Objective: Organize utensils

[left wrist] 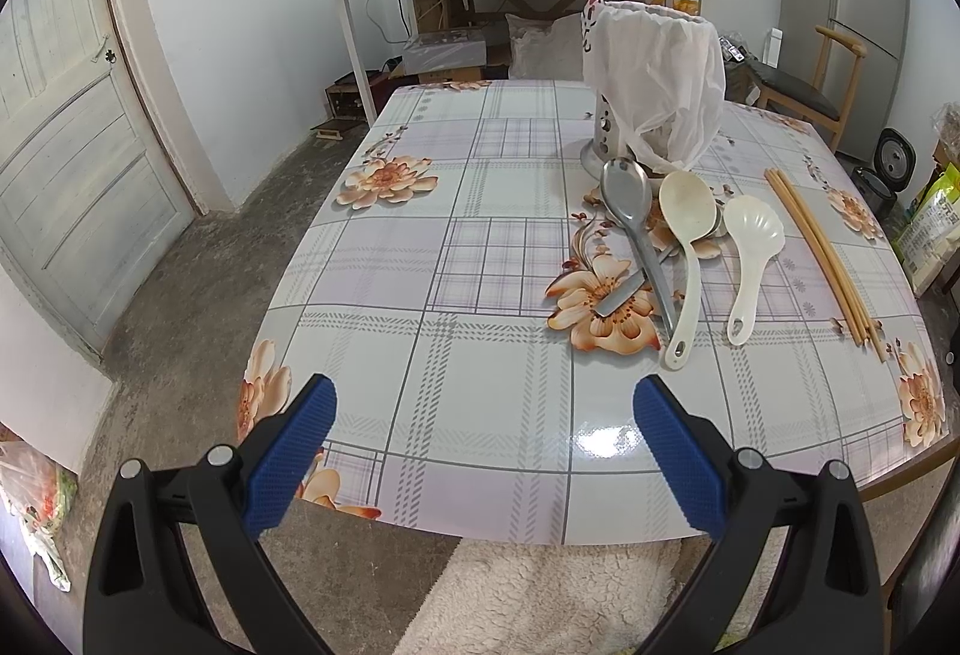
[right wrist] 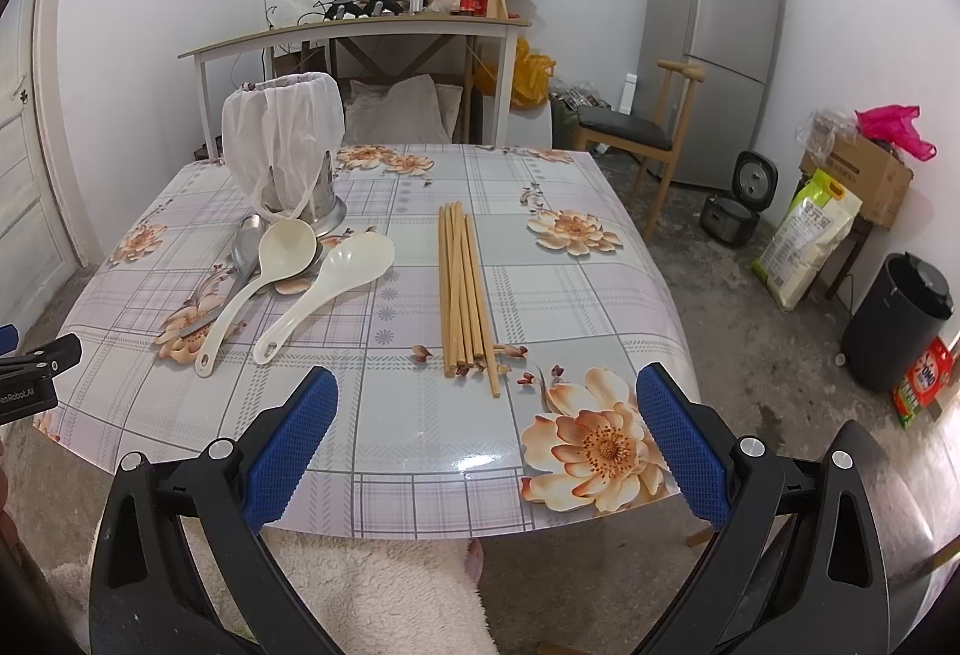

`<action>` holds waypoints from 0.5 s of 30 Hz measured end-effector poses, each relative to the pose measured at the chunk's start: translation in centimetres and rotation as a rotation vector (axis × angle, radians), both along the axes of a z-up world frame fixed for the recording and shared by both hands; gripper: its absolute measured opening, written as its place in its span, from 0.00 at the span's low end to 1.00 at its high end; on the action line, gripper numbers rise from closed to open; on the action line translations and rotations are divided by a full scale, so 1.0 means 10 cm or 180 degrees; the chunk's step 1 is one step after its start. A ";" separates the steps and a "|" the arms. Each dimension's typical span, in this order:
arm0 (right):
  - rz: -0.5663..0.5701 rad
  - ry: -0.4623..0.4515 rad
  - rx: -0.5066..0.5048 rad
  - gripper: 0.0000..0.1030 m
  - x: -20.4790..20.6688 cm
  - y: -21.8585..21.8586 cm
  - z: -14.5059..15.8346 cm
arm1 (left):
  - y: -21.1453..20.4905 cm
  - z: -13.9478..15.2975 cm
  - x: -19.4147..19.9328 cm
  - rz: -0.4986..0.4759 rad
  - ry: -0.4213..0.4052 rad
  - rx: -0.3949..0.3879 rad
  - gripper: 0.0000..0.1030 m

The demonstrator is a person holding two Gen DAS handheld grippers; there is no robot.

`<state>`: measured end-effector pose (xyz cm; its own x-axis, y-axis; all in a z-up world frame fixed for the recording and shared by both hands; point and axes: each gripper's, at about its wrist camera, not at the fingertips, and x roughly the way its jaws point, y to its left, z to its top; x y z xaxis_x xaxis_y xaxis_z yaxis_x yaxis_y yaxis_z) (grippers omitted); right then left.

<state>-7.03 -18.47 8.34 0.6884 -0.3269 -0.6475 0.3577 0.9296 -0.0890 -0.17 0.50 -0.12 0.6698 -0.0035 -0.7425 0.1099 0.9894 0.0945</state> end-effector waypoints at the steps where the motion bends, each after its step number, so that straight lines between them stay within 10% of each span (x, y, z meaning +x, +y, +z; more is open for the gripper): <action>1: 0.0000 0.0001 -0.0002 0.92 0.00 0.00 0.00 | 0.00 0.00 0.00 -0.0001 0.0001 0.0001 0.94; 15: 0.0002 0.0001 -0.0003 0.92 -0.01 0.01 0.01 | 0.00 0.00 0.01 0.0001 0.0006 0.0002 0.94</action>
